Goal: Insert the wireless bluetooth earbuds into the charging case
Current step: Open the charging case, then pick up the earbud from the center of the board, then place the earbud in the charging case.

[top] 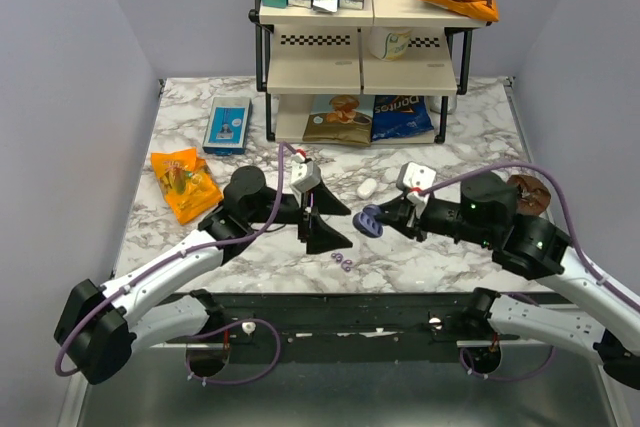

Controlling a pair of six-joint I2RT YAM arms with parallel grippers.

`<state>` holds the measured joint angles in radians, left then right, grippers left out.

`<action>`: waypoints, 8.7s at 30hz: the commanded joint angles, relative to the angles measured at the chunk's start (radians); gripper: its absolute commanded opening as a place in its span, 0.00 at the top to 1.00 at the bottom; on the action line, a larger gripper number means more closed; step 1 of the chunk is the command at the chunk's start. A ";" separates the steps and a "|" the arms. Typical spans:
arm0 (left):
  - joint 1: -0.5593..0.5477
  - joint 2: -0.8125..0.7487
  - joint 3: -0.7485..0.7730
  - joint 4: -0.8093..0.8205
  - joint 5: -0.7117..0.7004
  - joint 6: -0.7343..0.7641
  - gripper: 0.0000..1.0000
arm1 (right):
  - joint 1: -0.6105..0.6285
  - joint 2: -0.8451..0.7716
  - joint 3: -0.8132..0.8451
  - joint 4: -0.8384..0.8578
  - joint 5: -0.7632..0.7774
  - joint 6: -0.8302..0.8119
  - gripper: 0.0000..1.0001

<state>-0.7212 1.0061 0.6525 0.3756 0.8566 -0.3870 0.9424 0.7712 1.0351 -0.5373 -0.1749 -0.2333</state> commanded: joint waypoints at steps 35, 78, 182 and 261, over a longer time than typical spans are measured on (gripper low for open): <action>-0.112 0.078 0.024 0.011 0.050 0.151 0.44 | 0.001 0.100 0.002 0.002 -0.118 0.003 0.99; -0.123 0.069 -0.040 0.109 -0.059 0.079 1.00 | -0.001 0.065 -0.010 0.045 -0.051 0.093 0.44; -0.294 -0.452 -0.390 0.036 -0.809 0.063 1.00 | -0.013 0.508 -0.454 0.459 0.172 0.657 0.92; -0.296 0.378 -0.125 0.855 -0.814 0.178 1.00 | -0.082 -0.046 -0.383 0.700 0.443 0.450 0.99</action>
<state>-1.0122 1.3754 0.5026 1.2037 0.0158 -0.1928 0.8516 0.7158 0.6388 0.1036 0.2462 0.2291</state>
